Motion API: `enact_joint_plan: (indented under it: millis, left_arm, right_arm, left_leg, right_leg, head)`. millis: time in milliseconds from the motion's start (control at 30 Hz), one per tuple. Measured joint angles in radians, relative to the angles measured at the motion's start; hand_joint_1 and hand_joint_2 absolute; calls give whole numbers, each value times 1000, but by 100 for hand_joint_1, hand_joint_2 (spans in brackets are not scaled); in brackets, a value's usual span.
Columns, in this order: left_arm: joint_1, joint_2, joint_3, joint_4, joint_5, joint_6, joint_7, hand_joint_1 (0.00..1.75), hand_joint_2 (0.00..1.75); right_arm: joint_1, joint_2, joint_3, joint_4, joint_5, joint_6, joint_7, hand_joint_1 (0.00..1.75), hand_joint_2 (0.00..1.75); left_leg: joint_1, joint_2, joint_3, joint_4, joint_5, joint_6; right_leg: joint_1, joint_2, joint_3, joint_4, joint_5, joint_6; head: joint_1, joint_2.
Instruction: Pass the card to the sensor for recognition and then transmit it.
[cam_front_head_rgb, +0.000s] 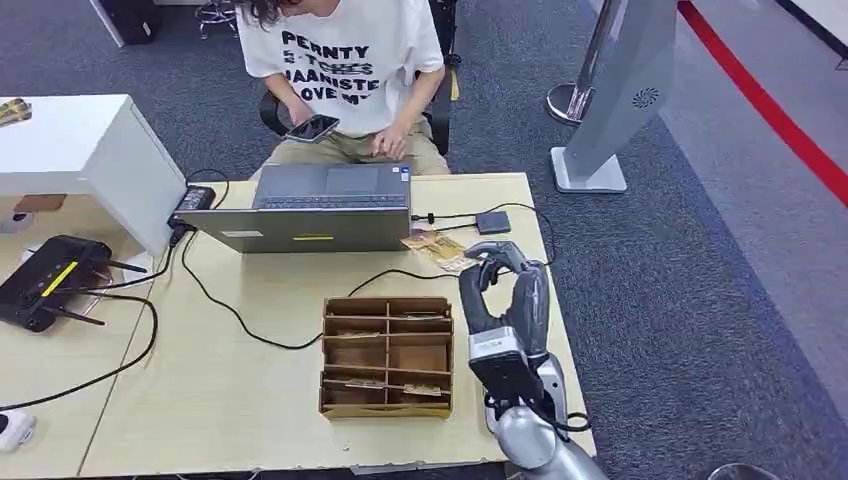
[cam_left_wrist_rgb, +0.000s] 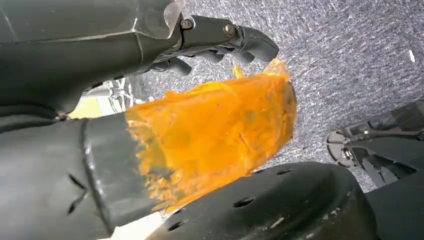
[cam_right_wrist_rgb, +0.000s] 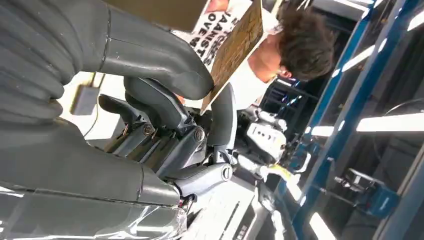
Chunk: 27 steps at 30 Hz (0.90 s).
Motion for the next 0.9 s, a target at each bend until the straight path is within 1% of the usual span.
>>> enact_joint_plan:
  millis: [267,467,600,900]
  left_arm:
    - [3,0,1,0,19,3,-6,0,0]
    - [12,-1,3,0,45,8,-12,0,0]
    - [13,-5,5,0,54,9,-15,0,0]
    - [15,-10,11,0,71,15,-17,0,0]
  right_arm:
    - [68,-16,-39,-34,7,-9,-9,175,175]
    - [165,-35,-85,-61,60,-24,-20,175,175]
    - [213,-42,-102,-69,92,-31,-19,175,175]
    - [291,-48,-110,-68,129,-59,-17,175,175]
  left_leg:
    - [0,0,0,0,0,0]
    - [0,0,0,0,-1,0]
    - [0,0,0,0,-1,0]
    - [0,0,0,0,-1,-1]
  right_leg:
    - [0,0,0,0,0,0]
    - [0,0,0,0,0,0]
    - [0,0,0,0,-1,0]
    - [0,0,0,0,-1,0]
  head:
    - [0,0]
    - [0,0]
    - [0,0]
    - [0,0]
